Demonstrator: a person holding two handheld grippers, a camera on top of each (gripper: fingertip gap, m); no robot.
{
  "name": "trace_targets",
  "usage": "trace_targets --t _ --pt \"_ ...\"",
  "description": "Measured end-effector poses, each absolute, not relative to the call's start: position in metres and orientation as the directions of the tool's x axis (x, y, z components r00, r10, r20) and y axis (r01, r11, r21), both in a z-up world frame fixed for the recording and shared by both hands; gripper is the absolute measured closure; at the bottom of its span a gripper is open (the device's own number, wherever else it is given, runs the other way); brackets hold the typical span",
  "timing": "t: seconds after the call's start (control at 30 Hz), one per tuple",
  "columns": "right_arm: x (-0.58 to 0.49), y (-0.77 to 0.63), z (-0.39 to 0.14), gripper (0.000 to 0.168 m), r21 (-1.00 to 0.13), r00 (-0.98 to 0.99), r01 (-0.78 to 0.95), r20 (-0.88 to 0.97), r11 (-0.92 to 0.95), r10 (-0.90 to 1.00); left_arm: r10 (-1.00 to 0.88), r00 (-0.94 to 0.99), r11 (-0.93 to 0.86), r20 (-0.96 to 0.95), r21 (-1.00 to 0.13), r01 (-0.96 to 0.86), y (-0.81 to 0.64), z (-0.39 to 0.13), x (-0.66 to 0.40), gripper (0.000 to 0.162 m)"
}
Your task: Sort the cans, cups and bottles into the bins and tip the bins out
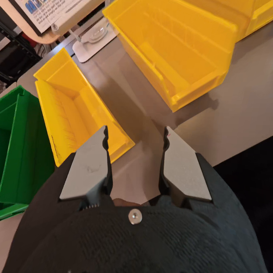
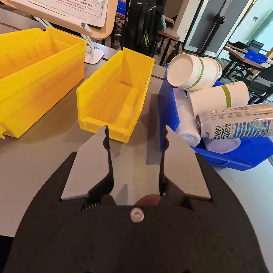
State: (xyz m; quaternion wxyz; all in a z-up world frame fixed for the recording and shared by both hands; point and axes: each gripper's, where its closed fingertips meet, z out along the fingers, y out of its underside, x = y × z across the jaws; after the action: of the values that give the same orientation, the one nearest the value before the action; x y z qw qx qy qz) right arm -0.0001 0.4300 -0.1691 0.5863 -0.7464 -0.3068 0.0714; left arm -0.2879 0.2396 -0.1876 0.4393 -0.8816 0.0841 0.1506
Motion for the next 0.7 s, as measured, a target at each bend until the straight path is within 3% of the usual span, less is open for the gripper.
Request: trace_targets --t 0.13,0.3,0.4,0.7 --pt "-0.002 0.428 -0.169 0.094 -0.915 0.793 0.388 0.269 -0.112 0.547 -0.005 0.954 -0.668 -0.298 -0.709 -0.225 0.243 -0.222 -0.306 0.089" --pt "-0.003 0.424 -0.164 0.090 -0.918 0.791 0.386 0.279 -0.090 0.545 0.088 0.908 -0.746 -0.409 -0.631 -0.212 0.249 -0.258 -0.355 0.089" --pt "-0.005 0.423 -0.164 0.090 -0.917 0.785 0.391 0.283 -0.086 0.550 0.167 0.867 -0.744 -0.469 -0.637 -0.202 0.251 -0.259 -0.382 0.100" --pt "-0.003 0.425 -0.168 0.086 -0.907 0.781 0.411 0.295 -0.096 0.550 0.258 0.854 -0.730 -0.452 -0.671 -0.134 0.232 -0.246 -0.416 0.090"
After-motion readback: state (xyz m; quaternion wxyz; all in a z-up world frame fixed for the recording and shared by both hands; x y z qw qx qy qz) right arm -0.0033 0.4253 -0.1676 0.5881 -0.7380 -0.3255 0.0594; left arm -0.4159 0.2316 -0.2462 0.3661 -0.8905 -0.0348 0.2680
